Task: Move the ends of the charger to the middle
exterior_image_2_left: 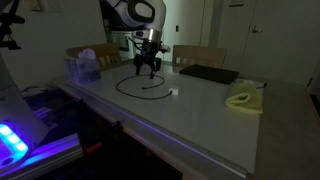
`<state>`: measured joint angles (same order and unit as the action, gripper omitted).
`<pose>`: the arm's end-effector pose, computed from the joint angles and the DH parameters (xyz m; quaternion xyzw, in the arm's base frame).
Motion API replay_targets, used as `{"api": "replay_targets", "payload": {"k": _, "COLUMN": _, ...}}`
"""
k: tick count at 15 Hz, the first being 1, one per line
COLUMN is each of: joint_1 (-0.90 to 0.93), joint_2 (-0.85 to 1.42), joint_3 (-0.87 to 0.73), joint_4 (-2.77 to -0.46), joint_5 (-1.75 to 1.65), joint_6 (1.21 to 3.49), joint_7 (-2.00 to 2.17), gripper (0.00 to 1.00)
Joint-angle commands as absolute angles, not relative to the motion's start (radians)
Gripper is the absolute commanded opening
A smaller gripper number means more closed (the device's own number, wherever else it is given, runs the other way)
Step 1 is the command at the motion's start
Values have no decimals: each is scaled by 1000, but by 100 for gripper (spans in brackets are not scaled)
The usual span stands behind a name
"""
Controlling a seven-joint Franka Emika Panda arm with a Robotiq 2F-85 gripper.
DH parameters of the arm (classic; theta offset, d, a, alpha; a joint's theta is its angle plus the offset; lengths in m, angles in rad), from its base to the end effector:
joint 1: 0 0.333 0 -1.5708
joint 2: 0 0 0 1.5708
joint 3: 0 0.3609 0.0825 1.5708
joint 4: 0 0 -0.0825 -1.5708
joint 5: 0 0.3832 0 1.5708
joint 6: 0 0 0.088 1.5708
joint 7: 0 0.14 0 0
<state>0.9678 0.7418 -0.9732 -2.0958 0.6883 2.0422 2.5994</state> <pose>0.5365 0.0374 0.1784 0.0443 -0.9842 -0.0080 0.1713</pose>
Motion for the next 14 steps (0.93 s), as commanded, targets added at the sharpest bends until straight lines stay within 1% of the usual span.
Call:
{"api": "replay_targets", "payload": {"k": 1, "joint_1": 986, "joint_2": 759, "joint_3": -999, "joint_4": -2093, "joint_5": 670, "joint_6": 2077, "joint_7": 2599, "gripper": 100}}
{"api": "replay_targets", "payload": {"k": 6, "joint_1": 985, "joint_2": 766, "joint_3": -1021, "joint_4": -2087, "joint_5": 620, "joint_6": 2140, "joint_7": 2591, "gripper": 100}}
{"api": "replay_targets", "payload": {"k": 8, "joint_1": 950, "joint_2": 771, "joint_3": -1008, "joint_4": -2066, "joint_5": 612, "joint_6": 2148, "joint_7": 2562, "gripper": 100}}
{"api": "replay_targets", "payload": {"k": 9, "joint_1": 851, "joint_2": 681, "joint_3": -904, "joint_4": -2068, "joint_5": 489, "joint_6": 2212, "joint_7": 2629, "gripper": 100}}
{"api": "replay_targets", "payload": {"k": 10, "joint_1": 915, "joint_2": 765, "joint_3": -986, "joint_4": -2055, "joint_5": 580, "joint_6": 2175, "joint_7": 2558, "gripper": 100}}
{"api": "replay_targets", "payload": {"k": 11, "joint_1": 894, "joint_2": 756, "joint_3": -969, "joint_4": -2054, "joint_5": 571, "joint_6": 2191, "joint_7": 2562, "gripper": 100}}
{"api": "replay_targets", "payload": {"k": 12, "joint_1": 797, "joint_2": 670, "joint_3": -871, "joint_4": -2059, "joint_5": 447, "joint_6": 2242, "joint_7": 2650, "gripper": 100}}
{"api": "replay_targets", "payload": {"k": 13, "joint_1": 868, "joint_2": 757, "joint_3": -964, "joint_4": -2047, "joint_5": 543, "joint_6": 2208, "joint_7": 2591, "gripper": 100}}
{"api": "replay_targets", "payload": {"k": 14, "joint_1": 849, "joint_2": 750, "joint_3": -951, "joint_4": -2043, "joint_5": 531, "joint_6": 2218, "joint_7": 2602, "gripper": 100}}
